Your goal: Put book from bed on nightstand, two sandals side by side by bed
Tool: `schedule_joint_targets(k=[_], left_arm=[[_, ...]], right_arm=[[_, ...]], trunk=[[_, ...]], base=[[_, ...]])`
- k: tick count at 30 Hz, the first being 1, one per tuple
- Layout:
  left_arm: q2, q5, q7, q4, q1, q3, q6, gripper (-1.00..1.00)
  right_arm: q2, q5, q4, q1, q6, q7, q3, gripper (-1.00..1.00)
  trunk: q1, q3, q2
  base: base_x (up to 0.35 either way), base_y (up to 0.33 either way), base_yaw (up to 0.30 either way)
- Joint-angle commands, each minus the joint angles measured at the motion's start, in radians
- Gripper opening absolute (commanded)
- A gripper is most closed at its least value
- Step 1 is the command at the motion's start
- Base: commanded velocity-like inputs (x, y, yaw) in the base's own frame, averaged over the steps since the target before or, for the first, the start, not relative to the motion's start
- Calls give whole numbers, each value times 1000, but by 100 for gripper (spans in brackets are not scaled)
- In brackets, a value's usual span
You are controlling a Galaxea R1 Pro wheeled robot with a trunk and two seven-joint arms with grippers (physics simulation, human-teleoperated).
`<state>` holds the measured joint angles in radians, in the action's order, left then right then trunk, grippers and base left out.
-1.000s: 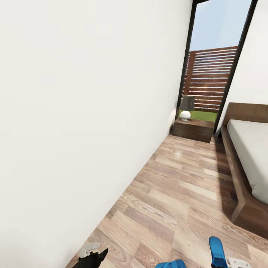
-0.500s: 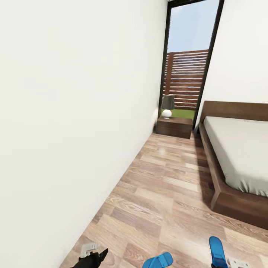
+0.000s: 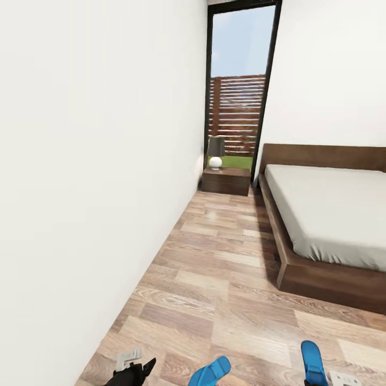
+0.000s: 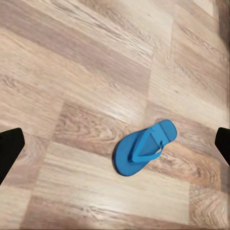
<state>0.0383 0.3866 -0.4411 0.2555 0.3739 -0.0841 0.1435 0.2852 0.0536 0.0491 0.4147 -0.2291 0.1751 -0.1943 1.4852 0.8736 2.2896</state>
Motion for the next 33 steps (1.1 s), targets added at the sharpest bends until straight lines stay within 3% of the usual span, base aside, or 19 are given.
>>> schedule_joint_targets(k=[1,33], left_arm=[[1,8,-1,-1,1,-9,5,100],[1,8,-1,-1,1,-9,5,100]], right_arm=[[0,6,-2,1,-3,7,-7,-100],[0,6,-2,1,-2,7,-7,-100]], trunk=[[0,1,0],[0,1,0]], base=[[0,0,-300],[0,0,-300]])
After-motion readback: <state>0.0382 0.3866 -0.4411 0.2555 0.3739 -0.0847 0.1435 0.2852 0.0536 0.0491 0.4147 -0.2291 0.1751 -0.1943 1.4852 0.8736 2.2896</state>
